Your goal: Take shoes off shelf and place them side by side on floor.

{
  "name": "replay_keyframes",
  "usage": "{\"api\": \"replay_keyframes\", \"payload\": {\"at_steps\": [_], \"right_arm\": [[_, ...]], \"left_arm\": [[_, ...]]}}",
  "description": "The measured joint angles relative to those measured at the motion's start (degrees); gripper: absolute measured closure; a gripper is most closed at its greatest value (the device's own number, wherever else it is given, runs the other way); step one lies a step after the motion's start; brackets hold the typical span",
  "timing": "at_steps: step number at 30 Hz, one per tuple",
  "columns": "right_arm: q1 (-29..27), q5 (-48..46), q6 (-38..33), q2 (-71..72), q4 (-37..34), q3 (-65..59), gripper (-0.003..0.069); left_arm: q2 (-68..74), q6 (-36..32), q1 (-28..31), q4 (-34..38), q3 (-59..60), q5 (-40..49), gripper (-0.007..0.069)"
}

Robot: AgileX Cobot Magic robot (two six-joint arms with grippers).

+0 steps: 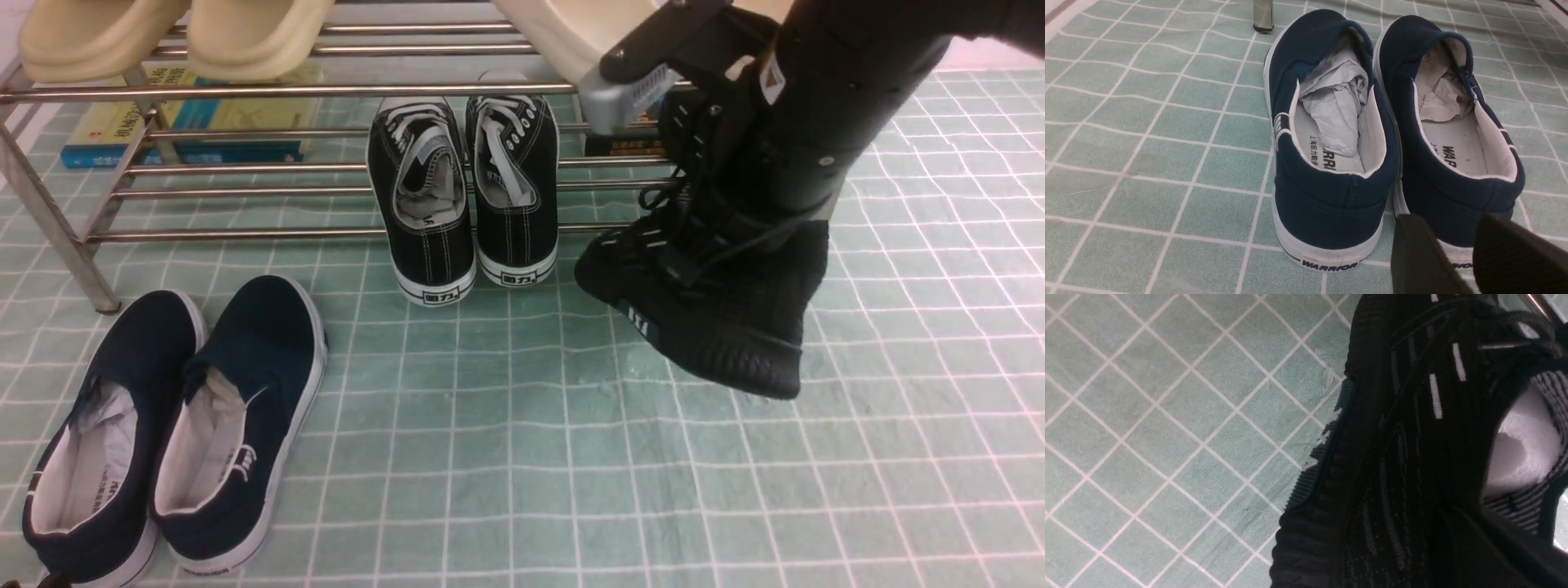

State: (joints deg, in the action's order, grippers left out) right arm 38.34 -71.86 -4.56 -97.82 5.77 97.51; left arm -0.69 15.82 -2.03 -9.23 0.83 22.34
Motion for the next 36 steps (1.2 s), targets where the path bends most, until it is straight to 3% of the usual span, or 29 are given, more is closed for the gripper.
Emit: {"api": "replay_keyframes", "payload": {"at_steps": [5, 14, 27, 30, 36], "right_arm": [[0.00, 0.00, 0.27, -4.23, 0.17, -0.27, 0.0643], [0.05, 0.78, 5.50, -10.01, -12.72, -0.77, 0.0641], [0.18, 0.90, 7.92, -10.92, -19.70, -0.94, 0.0624], [0.52, 0.90, 7.92, -12.36, -20.17, -0.94, 0.0588], [0.67, 1.31, 7.92, -14.29, -20.25, -0.94, 0.0385]], "left_arm": [[0.00, 0.00, 0.00, 0.00, 0.00, 0.00, 0.0383], [0.00, 0.00, 0.00, 0.00, 0.00, 0.00, 0.0383], [0.00, 0.00, 0.00, 0.00, 0.00, 0.00, 0.0383], [0.00, 0.00, 0.00, 0.00, 0.00, 0.00, 0.0383], [0.00, 0.00, 0.00, 0.00, 0.00, 0.00, 0.0383]]}}
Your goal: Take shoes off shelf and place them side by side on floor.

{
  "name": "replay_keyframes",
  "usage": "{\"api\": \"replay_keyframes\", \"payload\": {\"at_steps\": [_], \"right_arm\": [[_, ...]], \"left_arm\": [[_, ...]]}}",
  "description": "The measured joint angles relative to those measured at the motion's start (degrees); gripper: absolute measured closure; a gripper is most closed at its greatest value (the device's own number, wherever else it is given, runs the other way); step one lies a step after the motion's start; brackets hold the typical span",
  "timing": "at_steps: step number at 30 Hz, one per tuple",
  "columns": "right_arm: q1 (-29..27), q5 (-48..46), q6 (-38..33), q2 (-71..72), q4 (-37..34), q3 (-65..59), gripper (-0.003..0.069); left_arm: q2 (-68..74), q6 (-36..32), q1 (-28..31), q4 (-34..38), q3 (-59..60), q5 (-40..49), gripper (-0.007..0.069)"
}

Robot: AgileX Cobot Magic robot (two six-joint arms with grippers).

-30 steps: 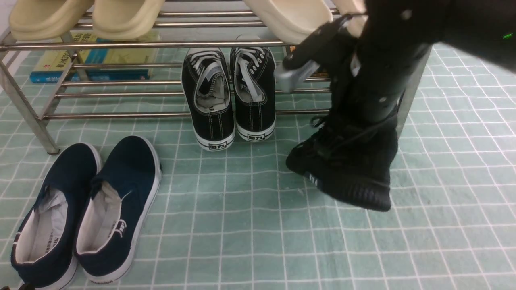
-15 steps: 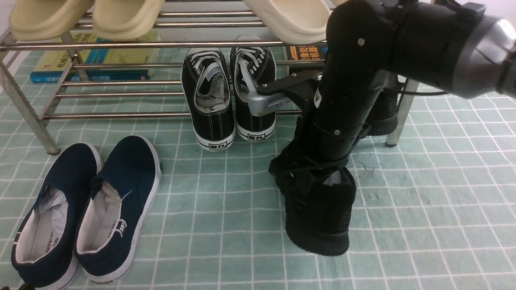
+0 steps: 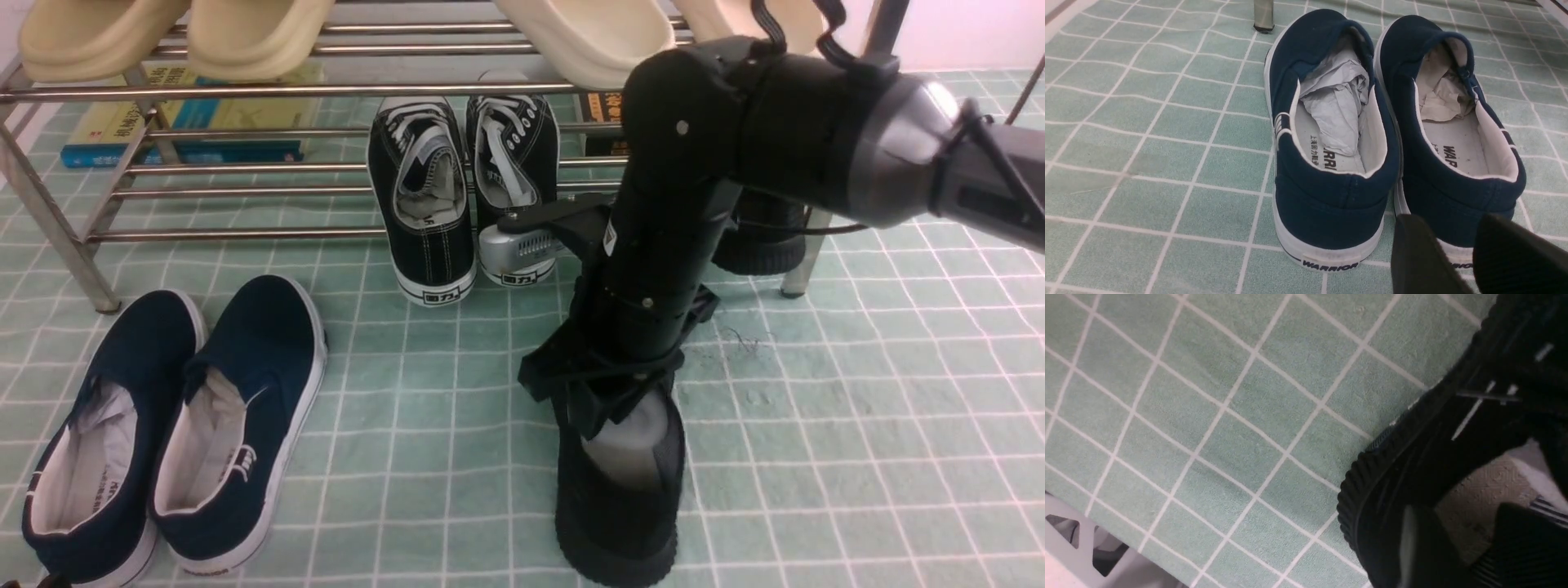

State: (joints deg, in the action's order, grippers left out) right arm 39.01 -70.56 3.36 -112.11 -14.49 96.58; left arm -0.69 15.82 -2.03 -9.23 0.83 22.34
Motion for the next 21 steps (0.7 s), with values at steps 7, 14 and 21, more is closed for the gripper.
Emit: {"api": "replay_keyframes", "payload": {"at_steps": [7, 14, 21], "right_arm": [[-0.25, 0.04, -2.01, 3.89, 6.31, 0.00, 0.0359], [-3.24, -0.14, 2.15, 11.90, 15.56, 0.00, 0.0608], [-5.79, 1.44, 9.76, 12.68, 19.59, 0.00, 0.0668]], "left_arm": [[0.00, 0.00, 0.00, 0.00, 0.00, 0.00, 0.0384], [0.00, 0.00, 0.00, 0.00, 0.00, 0.00, 0.0385], [0.00, 0.00, 0.00, 0.00, 0.00, 0.00, 0.0385]]}}
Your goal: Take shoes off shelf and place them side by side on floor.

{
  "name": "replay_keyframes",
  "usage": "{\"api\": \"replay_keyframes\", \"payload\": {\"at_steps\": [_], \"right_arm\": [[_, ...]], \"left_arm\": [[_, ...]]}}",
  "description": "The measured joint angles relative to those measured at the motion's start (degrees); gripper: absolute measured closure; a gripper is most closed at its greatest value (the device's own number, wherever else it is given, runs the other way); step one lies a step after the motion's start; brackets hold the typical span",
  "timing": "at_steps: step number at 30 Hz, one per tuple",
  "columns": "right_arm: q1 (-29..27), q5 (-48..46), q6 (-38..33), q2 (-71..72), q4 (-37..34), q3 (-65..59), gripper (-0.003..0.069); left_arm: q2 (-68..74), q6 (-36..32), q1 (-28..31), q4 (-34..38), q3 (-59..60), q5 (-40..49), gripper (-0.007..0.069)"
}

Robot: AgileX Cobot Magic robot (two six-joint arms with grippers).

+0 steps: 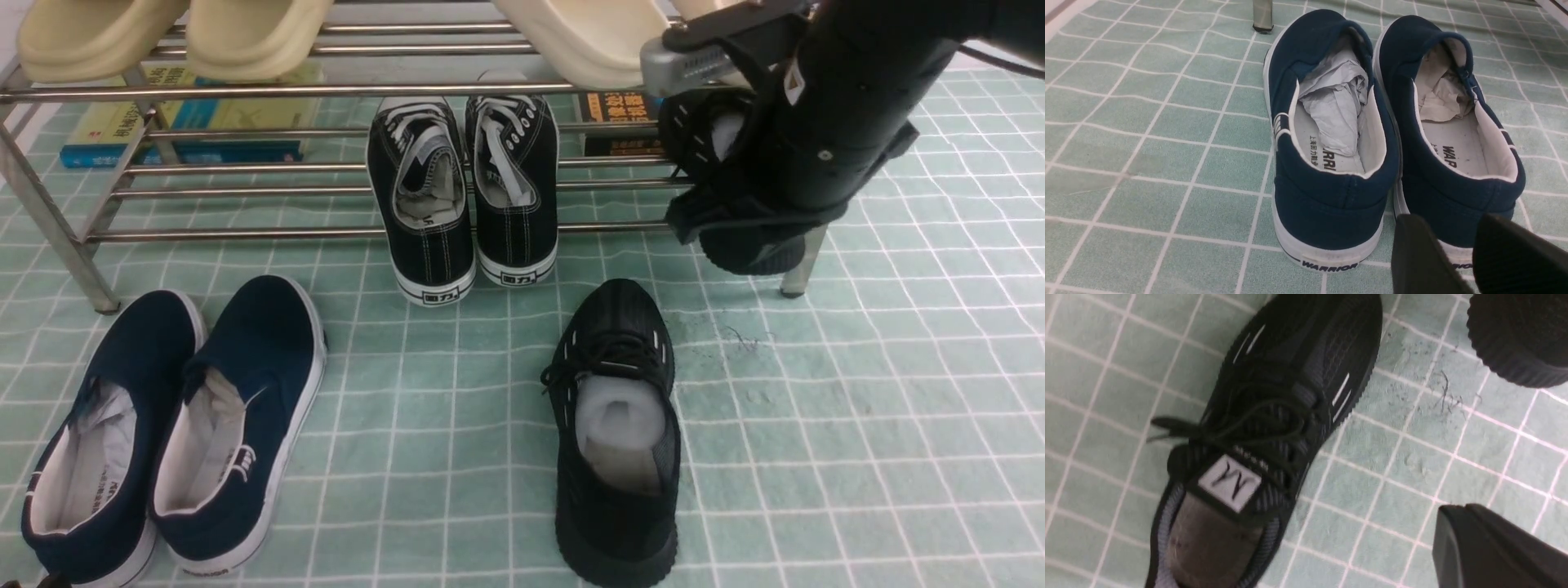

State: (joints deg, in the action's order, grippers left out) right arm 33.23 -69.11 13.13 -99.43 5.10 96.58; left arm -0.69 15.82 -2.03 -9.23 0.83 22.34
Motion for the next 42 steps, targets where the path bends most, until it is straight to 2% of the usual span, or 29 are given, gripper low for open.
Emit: {"api": "replay_keyframes", "payload": {"at_steps": [4, 8, 9, 10, 11, 12, 13, 15, 20, 26, 42], "right_arm": [[0.00, 5.88, 0.15, -1.13, 1.64, 0.00, 0.0642], [0.00, 9.14, 0.15, -1.98, 6.65, 0.00, 0.0565], [0.00, 9.45, 0.15, -2.15, 7.87, 0.00, 0.0541], [0.00, 9.75, 0.15, -2.35, 9.31, 0.00, 0.0487], [0.00, 9.76, 0.15, -2.35, 9.53, 0.00, 0.0480], [0.00, 9.76, 0.15, -2.69, 10.98, 0.00, 0.0428], [0.00, 9.76, 0.15, -2.82, 11.40, 0.00, 0.0414], [0.00, 9.96, 0.15, -3.82, 13.36, 0.00, 0.0323], [0.00, 10.46, 0.15, -5.98, 16.98, 0.00, 0.0218], [0.00, 12.07, 0.15, -9.11, 22.99, 0.00, 0.0190], [0.00, 17.86, 0.15, -12.44, 29.99, 0.00, 0.0190]], "left_arm": [[0.00, 0.00, 0.00, 0.00, 0.00, 0.00, 0.0385], [0.00, 0.00, 0.00, 0.00, 0.00, 0.00, 0.0385], [0.00, 0.00, 0.00, 0.00, 0.00, 0.00, 0.0385], [0.00, 0.00, 0.00, 0.00, 0.00, 0.00, 0.0385], [0.00, 0.00, 0.00, 0.00, 0.00, 0.00, 0.0385], [0.00, 0.00, 0.00, -0.02, 0.00, 0.00, 0.0385], [0.00, 0.00, 0.00, -0.02, 0.00, 0.00, 0.0385], [0.00, 0.00, 0.00, -0.02, 0.00, 0.00, 0.0385], [0.00, 0.00, 0.00, -0.02, 0.00, 0.00, 0.0385], [0.00, 0.00, 0.00, -0.02, 0.00, 0.00, 0.0385], [0.00, 0.00, 0.00, -0.02, 0.00, 0.00, 0.0385]]}}
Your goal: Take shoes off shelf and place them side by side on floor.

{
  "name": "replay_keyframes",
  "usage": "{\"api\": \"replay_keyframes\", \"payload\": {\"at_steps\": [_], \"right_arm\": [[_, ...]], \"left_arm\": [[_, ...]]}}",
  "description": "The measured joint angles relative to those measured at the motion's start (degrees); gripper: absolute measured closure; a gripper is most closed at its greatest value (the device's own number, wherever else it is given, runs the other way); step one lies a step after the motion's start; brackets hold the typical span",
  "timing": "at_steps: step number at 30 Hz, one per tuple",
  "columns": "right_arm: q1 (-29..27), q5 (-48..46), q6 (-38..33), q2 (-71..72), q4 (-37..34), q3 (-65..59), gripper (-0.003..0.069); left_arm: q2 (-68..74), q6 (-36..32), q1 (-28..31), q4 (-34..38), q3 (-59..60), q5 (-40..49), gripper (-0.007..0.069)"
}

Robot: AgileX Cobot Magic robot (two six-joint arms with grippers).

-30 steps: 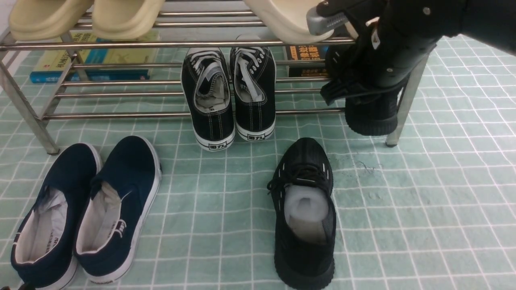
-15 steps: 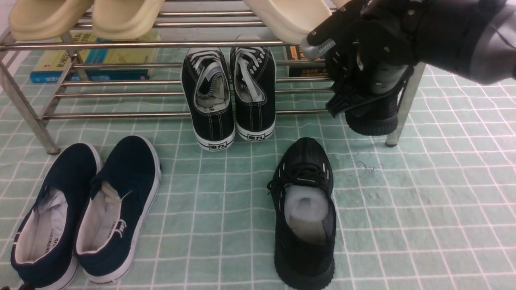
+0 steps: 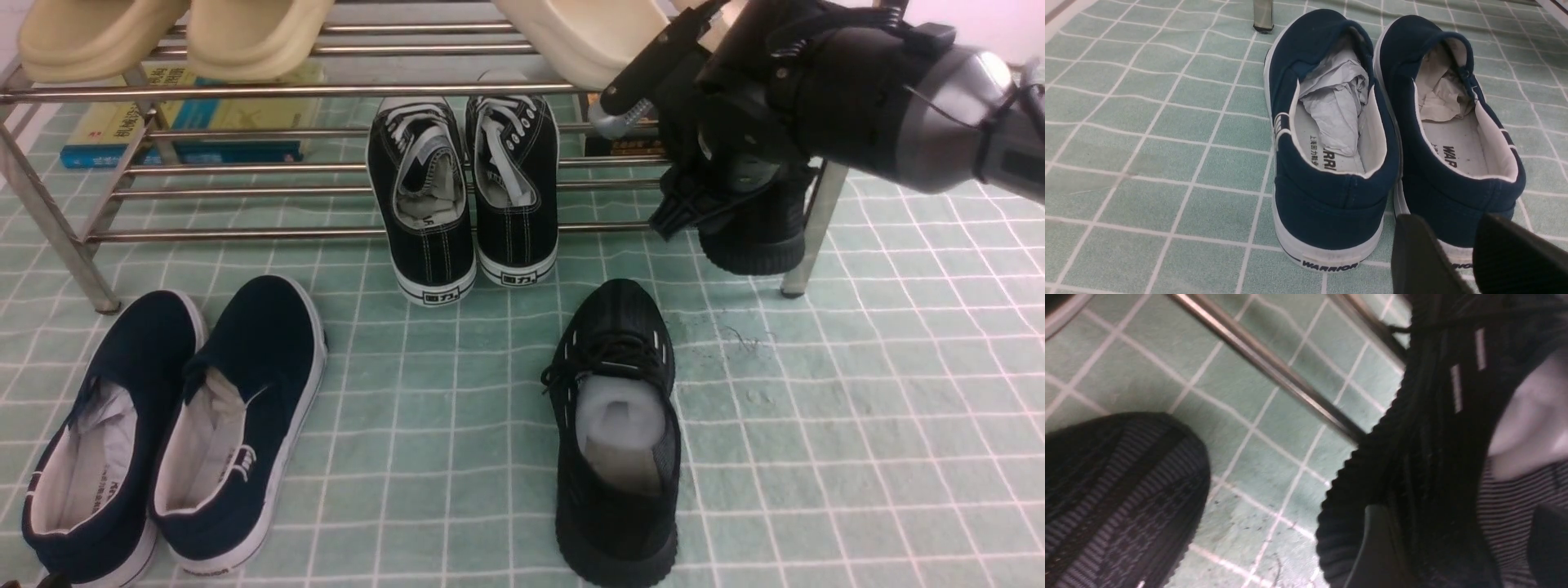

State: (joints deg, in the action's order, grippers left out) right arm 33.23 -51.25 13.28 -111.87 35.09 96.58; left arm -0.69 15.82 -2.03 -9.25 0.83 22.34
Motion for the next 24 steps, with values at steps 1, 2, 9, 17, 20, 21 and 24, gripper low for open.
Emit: {"api": "replay_keyframes", "payload": {"at_steps": [1, 2, 9, 17, 20, 21, 24], "right_arm": [[0.00, 0.25, 0.00, -0.20, 0.55, 0.00, 0.0190], [0.00, 0.47, 0.00, -0.34, 0.74, 0.00, 0.0190], [0.00, 0.74, 0.00, -3.29, 1.01, 0.00, 0.0190], [0.00, 0.20, -0.05, -4.39, 1.82, 0.00, 0.0523], [0.13, -1.01, -0.05, -3.41, 0.23, 0.00, 0.0643], [0.21, -1.34, -0.05, -3.18, 0.10, 0.00, 0.0645], [1.81, -6.25, -1.33, -0.30, -2.10, -0.08, 0.0646]], "left_arm": [[0.00, 0.00, 0.00, 0.00, 0.00, 0.00, 0.0385], [0.00, 0.00, 0.00, 0.00, 0.00, 0.00, 0.0385], [0.00, 0.00, 0.00, 0.00, 0.00, 0.00, 0.0385], [0.00, 0.00, 0.00, 0.00, 0.00, 0.00, 0.0385], [0.00, 0.00, 0.00, 0.00, 0.00, 0.00, 0.0385], [0.00, 0.00, 0.00, 0.00, 0.00, 0.00, 0.0385], [0.00, 0.00, 0.00, 0.00, 0.00, 0.00, 0.0385]]}}
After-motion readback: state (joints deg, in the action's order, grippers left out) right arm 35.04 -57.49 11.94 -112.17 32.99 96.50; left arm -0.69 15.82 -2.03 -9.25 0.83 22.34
